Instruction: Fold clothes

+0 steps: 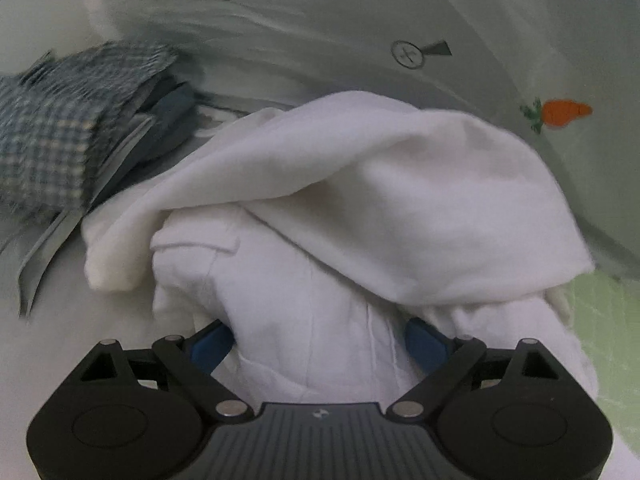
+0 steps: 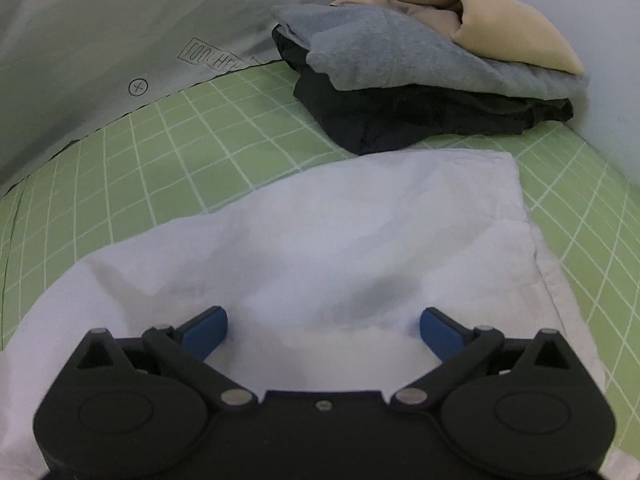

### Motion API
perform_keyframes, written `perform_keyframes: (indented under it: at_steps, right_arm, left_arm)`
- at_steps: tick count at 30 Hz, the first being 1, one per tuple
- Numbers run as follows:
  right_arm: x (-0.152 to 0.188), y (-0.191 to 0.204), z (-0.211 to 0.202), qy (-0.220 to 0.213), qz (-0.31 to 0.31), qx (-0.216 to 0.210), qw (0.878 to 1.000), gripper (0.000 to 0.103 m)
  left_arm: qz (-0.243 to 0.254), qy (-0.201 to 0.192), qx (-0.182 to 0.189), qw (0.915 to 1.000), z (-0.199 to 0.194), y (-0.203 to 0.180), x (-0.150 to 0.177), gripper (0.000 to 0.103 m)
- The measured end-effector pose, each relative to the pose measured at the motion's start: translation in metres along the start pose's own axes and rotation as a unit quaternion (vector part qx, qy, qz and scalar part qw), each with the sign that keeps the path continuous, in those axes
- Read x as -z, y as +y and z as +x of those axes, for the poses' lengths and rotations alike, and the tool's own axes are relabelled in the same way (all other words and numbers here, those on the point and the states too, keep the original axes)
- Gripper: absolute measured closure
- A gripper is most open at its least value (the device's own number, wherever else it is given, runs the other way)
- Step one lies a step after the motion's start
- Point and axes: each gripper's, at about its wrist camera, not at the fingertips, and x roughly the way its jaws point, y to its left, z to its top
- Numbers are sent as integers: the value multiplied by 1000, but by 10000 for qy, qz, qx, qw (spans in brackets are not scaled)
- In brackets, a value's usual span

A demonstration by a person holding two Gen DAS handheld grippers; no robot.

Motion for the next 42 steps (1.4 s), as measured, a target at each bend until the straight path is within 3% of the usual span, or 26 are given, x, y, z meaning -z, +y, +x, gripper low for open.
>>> perform_keyframes:
  at_steps: [4, 5, 8, 12, 15, 17, 21, 26, 29, 32, 36, 38, 39, 42]
  right_arm:
    - [5, 1, -1, -122, -35, -12, 9999, 0]
    - [5, 0, -1, -123, -41, -17, 9999, 0]
    - [5, 0, -1, -123, -61, -31, 9999, 0]
    - [4, 0, -1, -124, -87, -51, 9999, 0]
    - [4, -1, -2, -125, -106, -65, 9998, 0]
    - [4, -1, -2, -130, -118, -75, 9998, 0]
    - [7, -2, -3, -212, -134, -88, 9996, 0]
    - [8, -2, -3, -268, -146, -99, 9995, 0]
    - [8, -2, -3, -286, -150, -104, 9994, 0]
    - [9, -2, -2, -317, -148, -103, 9993, 0]
    - [10, -1, -3, -338, -151, -104, 9993, 0]
    - [11, -1, -3, -368, -153, -106, 9991, 0]
    - [11, -1, -3, -388, -153, -106, 9991, 0]
    - [11, -1, -3, -381, -148, -100, 9991, 0]
  left_arm:
    - [-627, 144, 659, 9957, -25, 27, 19, 26]
    - [-598, 152, 788, 9950, -28, 26, 23, 32]
    - [-337, 130, 982, 9945, -35, 13, 31, 37]
    - [-123, 73, 922, 9956, -31, -8, 29, 37]
    - [-636, 117, 1022, 9927, -26, -5, 21, 24]
    - [-858, 79, 1141, 9897, -26, -3, 21, 23]
    - [-677, -47, 1179, 9907, -37, -10, 24, 23]
    - [86, -232, 1284, 9914, -56, -29, 25, 22]
    - [512, -129, 970, 9939, -51, -47, 24, 21]
    - [463, -75, 703, 9964, -33, -53, 27, 19]
    - [81, 13, 1036, 9946, -17, -52, 22, 14]
    - [37, 97, 988, 9951, -13, -54, 20, 24]
    - [39, 144, 919, 9957, -12, -56, 20, 42]
    - [-3, 262, 852, 9960, -12, -57, 22, 74]
